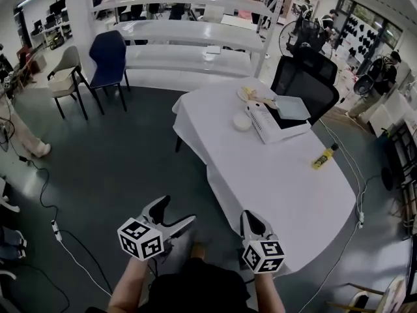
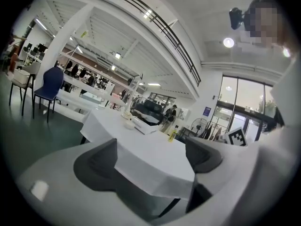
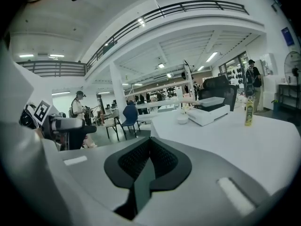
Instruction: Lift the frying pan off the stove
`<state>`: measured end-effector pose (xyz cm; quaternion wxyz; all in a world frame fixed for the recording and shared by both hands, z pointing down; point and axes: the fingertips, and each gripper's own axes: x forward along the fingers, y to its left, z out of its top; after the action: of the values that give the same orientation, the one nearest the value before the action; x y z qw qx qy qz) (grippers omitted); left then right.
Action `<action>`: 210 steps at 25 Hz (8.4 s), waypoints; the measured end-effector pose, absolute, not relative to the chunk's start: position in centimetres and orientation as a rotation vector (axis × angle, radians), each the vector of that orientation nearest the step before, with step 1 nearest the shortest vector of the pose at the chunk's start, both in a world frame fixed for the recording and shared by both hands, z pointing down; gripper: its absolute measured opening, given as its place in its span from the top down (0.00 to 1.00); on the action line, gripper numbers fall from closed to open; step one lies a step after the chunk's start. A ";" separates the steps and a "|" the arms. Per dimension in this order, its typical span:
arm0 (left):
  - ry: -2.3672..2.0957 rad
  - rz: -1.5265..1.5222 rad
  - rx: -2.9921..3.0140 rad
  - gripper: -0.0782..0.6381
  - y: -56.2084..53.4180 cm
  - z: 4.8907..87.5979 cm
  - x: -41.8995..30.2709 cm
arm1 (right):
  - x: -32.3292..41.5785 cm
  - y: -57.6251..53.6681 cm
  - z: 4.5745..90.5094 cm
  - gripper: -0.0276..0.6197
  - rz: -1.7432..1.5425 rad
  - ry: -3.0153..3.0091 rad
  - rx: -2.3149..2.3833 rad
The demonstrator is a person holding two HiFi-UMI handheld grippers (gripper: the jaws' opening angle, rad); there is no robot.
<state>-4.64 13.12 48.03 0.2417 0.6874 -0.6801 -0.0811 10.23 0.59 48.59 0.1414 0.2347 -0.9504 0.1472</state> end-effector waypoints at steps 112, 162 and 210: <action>-0.394 0.167 2.120 0.36 -51.2 52.9 -19.8 | -6.1 -40.9 57.7 0.95 0.914 -2.159 1.867; 0.045 0.344 1.979 0.76 -50.4 54.6 -9.7 | -0.4 -41.7 60.0 0.95 1.041 -2.010 2.069; -0.356 0.019 1.981 0.76 -36.9 49.0 -28.1 | -8.2 -32.0 51.5 0.95 0.681 -2.223 1.932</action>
<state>-28.15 -36.94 48.98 0.5351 0.8314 -0.1496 0.0080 -8.17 -31.96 51.47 0.0593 0.6379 -0.7341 0.2249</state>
